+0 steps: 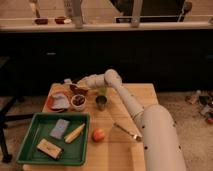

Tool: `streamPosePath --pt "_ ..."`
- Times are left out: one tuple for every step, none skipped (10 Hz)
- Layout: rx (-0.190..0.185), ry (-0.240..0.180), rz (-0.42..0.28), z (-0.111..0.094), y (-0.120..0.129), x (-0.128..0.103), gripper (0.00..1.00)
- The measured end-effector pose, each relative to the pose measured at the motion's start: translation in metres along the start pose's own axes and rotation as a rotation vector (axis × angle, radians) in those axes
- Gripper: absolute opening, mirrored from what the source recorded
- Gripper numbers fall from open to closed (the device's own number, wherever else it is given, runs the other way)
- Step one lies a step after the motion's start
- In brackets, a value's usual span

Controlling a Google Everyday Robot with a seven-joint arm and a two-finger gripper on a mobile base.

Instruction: Place brush in purple bowl

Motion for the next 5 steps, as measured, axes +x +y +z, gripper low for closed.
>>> streamPosePath --pt "0.000 0.000 0.000 0.0000 0.0001 0.0000 0.80" --pt "0.000 0.000 0.000 0.0001 0.0001 0.0000 0.80" --pt "-0.001 0.000 0.001 0.0003 0.0005 0.0010 0.80" --pt "0.000 0.000 0.001 0.0002 0.0004 0.0010 0.80" --pt "-0.001 0.000 0.001 0.0004 0.0006 0.0011 0.80"
